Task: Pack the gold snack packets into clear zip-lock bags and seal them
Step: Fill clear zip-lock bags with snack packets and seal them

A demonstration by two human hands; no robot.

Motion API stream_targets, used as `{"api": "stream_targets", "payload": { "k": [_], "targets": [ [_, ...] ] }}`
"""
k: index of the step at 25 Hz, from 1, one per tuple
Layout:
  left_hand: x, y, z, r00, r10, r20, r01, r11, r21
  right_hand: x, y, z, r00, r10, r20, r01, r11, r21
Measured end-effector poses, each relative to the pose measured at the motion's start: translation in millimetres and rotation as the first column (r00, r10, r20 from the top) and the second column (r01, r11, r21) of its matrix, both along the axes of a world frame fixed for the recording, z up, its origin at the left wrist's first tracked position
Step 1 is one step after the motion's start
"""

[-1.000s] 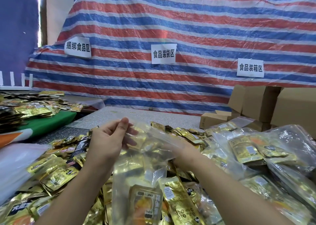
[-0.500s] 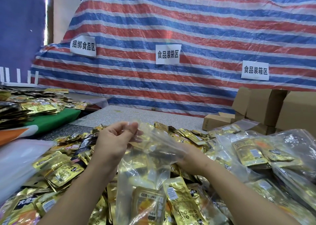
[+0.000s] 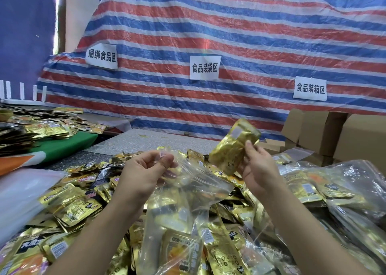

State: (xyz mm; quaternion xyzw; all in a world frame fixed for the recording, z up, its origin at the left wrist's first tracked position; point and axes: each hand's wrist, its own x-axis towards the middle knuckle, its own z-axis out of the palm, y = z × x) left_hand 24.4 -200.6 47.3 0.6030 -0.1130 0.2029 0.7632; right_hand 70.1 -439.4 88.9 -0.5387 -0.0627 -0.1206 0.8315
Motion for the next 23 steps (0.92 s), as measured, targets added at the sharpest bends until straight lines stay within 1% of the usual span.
{"api": "stream_targets", "payload": {
  "k": [1, 2, 3, 4, 5, 9, 17, 21, 23],
  "targets": [
    [0.0, -0.2, -0.2, 1.0, -0.002, 0.0, 0.002, 1.0, -0.001, -8.4, 1.0, 9.4, 0.999, 0.045, 0.011, -0.046, 0.991, 0.126],
    [-0.2, -0.2, -0.4, 1.0, -0.006, 0.002, 0.006, 1.0, -0.002, -16.9, 2.4, 16.9, 0.996, 0.084, 0.029, -0.088, 0.973, 0.215],
    [-0.6, -0.3, -0.5, 1.0, -0.011, 0.005, 0.011, 1.0, -0.005, -25.2, 4.5, 22.0, 0.993, 0.111, 0.046, -0.119, 0.956, 0.269],
    [-1.0, -0.5, -0.5, 1.0, -0.018, 0.009, 0.018, 1.0, -0.007, -32.7, 7.2, 25.1, 0.99, 0.128, 0.063, -0.14, 0.948, 0.287],
    [-1.2, -0.9, -0.4, 1.0, -0.024, 0.014, 0.024, 1.0, -0.009, -39.5, 10.6, 26.7, 0.988, 0.136, 0.08, -0.153, 0.949, 0.276],
    [-2.5, -1.9, 0.3, 0.999, -0.041, 0.02, 0.042, 0.999, -0.022, -52.9, 26.2, 25.4, 0.984, 0.116, 0.132, -0.136, 0.979, 0.153],
    [-6.5, -3.2, 2.0, 0.998, -0.054, 0.029, 0.055, 0.998, -0.033, -53.4, 42.1, 11.8, 0.978, 0.085, 0.19, -0.09, 0.996, 0.017],
    [-8.1, -4.1, 2.7, 0.998, -0.048, 0.051, 0.05, 0.998, -0.032, -52.7, 40.1, 12.4, 0.978, 0.081, 0.194, -0.093, 0.994, 0.054],
    [-8.3, -4.2, 2.8, 0.996, -0.073, 0.06, 0.075, 0.996, -0.038, -52.4, 37.6, 13.0, 0.979, 0.087, 0.184, -0.1, 0.993, 0.062]
  ]
}}
